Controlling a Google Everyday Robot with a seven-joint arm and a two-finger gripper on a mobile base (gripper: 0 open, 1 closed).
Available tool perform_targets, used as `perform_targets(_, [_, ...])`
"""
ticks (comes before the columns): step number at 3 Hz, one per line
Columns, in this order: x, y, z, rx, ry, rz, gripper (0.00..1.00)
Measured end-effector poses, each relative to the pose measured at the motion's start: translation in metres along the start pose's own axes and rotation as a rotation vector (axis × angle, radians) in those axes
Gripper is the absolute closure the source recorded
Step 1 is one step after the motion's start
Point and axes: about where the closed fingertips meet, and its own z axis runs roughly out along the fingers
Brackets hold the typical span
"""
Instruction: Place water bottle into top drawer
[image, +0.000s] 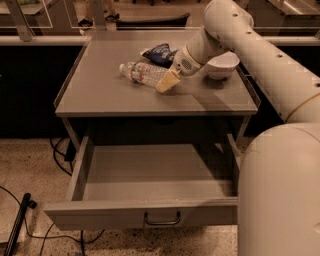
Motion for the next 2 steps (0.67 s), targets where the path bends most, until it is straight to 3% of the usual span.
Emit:
perform_targets(1, [0.0000, 0.0000, 0.0000, 0.000, 0.000, 0.000, 1.00])
perform_targets(2, [0.0000, 0.0001, 0.0000, 0.000, 0.000, 0.000, 1.00])
